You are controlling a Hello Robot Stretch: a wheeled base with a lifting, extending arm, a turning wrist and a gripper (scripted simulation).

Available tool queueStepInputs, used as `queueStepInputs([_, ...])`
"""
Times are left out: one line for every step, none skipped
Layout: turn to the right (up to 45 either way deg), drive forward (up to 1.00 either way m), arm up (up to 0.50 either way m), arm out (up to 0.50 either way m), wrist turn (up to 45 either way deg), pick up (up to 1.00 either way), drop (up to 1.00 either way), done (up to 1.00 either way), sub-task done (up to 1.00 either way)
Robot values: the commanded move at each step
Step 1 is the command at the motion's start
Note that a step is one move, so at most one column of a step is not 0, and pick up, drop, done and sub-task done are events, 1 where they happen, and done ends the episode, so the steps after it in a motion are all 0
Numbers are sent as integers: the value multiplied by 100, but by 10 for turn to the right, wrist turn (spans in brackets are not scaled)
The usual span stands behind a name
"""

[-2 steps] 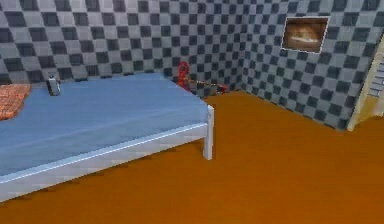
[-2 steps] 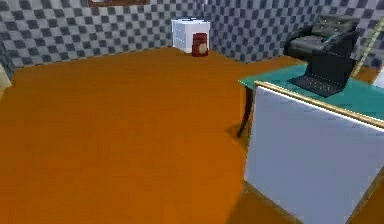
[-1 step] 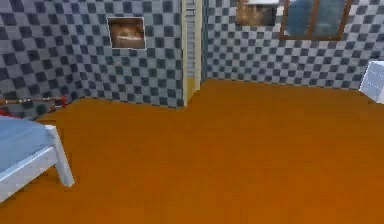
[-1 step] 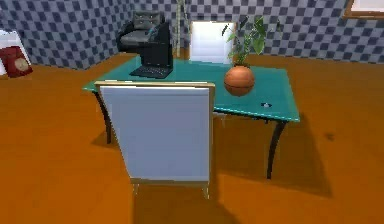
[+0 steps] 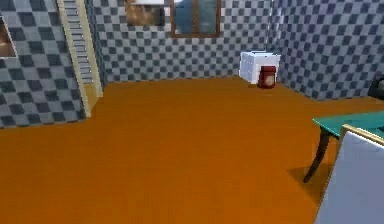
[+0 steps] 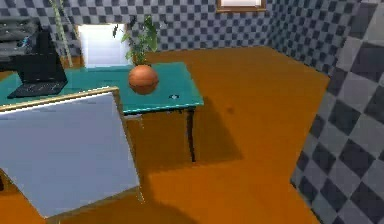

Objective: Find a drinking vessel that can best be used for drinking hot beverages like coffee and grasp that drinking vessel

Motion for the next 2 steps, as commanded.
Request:
queueStepInputs([0, 90, 0, 0, 0, 0, 0, 0, 0])
queueStepInputs([270, 0, 0, 0, 0, 0, 0, 0, 0])
